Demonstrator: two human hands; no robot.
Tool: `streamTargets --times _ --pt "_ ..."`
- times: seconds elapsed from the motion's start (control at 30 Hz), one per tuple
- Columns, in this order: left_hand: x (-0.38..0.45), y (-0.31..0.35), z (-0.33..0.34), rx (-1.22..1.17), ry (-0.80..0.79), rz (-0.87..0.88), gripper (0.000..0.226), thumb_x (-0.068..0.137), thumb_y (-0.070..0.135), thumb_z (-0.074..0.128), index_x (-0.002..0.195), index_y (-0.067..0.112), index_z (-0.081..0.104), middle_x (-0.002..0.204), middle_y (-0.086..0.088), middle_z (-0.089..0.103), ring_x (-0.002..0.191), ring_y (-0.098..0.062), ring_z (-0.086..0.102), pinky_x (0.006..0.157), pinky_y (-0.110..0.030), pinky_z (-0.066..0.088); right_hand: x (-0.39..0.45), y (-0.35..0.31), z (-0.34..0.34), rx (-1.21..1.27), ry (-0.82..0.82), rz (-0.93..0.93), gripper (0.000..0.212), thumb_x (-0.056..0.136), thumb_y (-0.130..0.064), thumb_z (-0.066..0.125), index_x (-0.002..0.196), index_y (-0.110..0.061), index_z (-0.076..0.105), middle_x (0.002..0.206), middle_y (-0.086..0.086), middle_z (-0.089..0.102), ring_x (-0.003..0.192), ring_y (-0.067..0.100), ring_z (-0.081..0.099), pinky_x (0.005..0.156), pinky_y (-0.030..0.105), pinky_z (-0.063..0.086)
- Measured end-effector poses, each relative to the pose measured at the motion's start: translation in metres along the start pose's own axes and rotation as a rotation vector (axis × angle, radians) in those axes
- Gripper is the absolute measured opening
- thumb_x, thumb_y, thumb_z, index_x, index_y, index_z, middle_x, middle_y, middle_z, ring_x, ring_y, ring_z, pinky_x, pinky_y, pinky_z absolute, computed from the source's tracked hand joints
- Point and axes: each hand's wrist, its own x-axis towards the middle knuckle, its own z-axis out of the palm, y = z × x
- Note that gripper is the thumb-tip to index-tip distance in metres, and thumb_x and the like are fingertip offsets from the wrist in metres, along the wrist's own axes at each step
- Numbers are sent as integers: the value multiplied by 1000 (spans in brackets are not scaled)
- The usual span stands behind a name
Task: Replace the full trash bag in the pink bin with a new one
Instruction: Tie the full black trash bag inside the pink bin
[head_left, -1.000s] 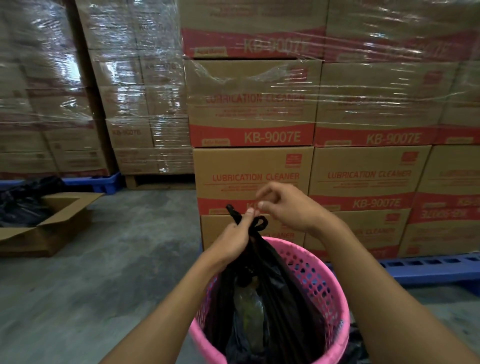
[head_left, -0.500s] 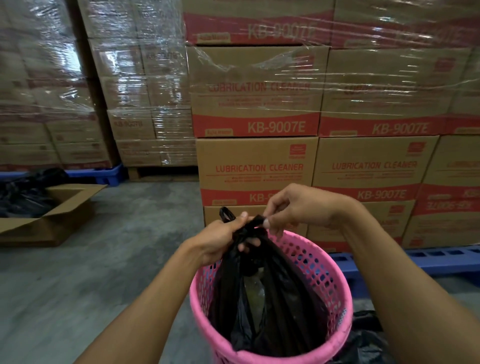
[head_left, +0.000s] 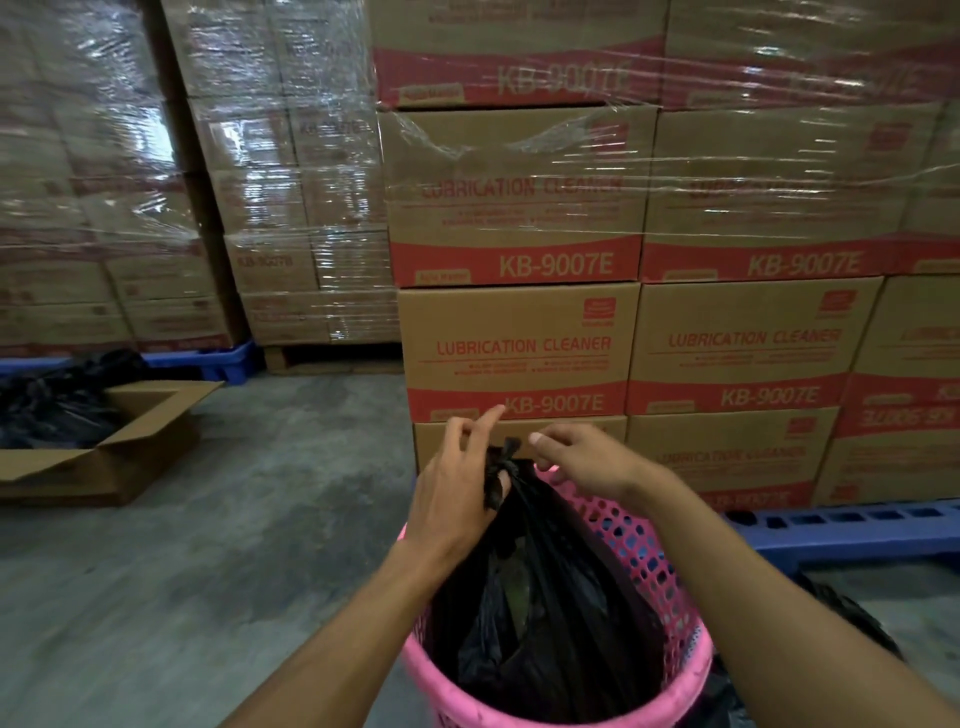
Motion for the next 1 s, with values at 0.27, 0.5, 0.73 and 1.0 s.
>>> streamTargets --times 0.27,0.5,0.73,1.0 --pt "4 -4 -7 -27 -38 178 29 86 39 55 74 30 30 68 11 45 67 -16 54 57 -37 45 16 3 23 675 24 142 23 99 -32 53 99 -15 69 90 4 71 74 15 66 62 22 52" --pt "-8 -24 -23 10 -472 240 32 95 51 41 78 24 43 73 5 56 79 -19 60 69 -41 51 32 32 24 590 197 305 14 100 -22 52 96 -15 63 89 8 62 69 17 54 55 28 40" --pt "-39 -44 -49 -16 -820 155 39 95 36 55 64 23 36 61 2 39 58 -8 36 59 -23 32 40 97 21 474 399 371 20 97 -20 56 86 -7 67 88 19 62 73 30 58 52 27 42" --pt "-38 3 -27 -870 -588 -200 30 98 14 53 72 2 48 84 -16 72 100 -25 70 88 -24 52 42 54 35 1063 270 121 29 106 -25 34 82 -14 45 57 4 44 50 21 49 60 38 53"
